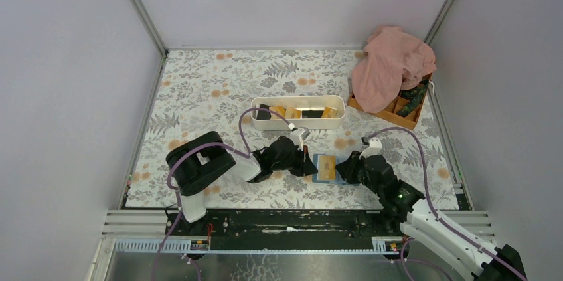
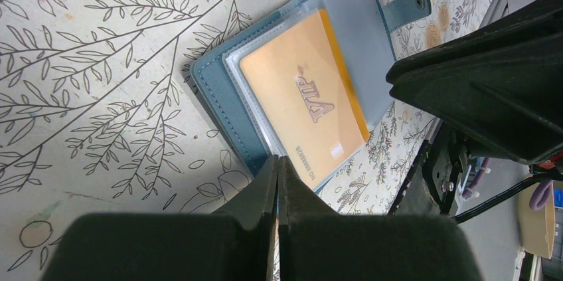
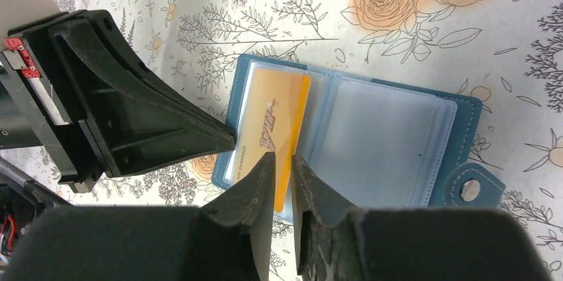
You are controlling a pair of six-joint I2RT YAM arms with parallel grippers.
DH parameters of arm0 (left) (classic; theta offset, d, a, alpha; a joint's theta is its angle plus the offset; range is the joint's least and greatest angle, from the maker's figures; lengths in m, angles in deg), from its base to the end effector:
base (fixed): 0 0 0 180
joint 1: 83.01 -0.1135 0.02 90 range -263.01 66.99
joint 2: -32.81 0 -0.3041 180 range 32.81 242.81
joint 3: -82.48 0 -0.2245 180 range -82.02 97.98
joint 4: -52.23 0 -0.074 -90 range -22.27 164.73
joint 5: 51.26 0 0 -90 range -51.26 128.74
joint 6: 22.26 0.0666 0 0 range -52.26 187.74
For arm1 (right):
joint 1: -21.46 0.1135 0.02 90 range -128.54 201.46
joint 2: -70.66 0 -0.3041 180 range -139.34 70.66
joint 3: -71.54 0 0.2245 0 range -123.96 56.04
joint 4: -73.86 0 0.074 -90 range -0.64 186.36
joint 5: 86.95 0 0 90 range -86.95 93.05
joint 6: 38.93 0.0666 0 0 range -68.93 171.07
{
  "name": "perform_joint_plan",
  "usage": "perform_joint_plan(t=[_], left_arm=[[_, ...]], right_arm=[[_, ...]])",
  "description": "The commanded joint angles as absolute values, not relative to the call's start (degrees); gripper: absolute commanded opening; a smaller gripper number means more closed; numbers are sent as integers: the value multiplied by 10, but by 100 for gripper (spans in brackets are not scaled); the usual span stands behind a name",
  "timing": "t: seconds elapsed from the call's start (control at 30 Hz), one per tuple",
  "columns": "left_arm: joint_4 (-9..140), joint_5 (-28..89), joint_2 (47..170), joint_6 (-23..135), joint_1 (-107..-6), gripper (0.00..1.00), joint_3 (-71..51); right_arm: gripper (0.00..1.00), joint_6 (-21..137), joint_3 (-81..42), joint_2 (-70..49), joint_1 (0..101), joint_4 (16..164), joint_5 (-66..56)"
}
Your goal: Take the credit cards out of the card holder
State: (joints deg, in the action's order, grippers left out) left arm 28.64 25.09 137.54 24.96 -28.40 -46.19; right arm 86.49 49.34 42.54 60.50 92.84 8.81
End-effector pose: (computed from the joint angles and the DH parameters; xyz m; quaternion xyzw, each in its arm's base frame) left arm 0.1908 -0.2957 0.1584 0.1478 0.8483 -0.4419 0.2514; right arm 0.0837 0.0593 0.1746 0.0004 0.8423 0.2914 0.4535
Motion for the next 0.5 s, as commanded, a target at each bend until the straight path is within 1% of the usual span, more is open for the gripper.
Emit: perform_joint_plan(t=[0.0,0.13,0.23,0.3,0.47], left_arm=[[338,260,1399,262,-280,0,-483],[338,261,1397,262,-281,0,-484],[339,259,1394,262,-280,0,-484],[340,260,1394,262,-280,0,-483],[341,259,1395,261,-281,0,-483]], right_arm=[[21,871,466,434,602,938,110],[23,874,473,418,602,924,107],[34,879,479,391,602,901,97],[38,883,488,374,602,876,84],[40,884,493,347,602,836,73]])
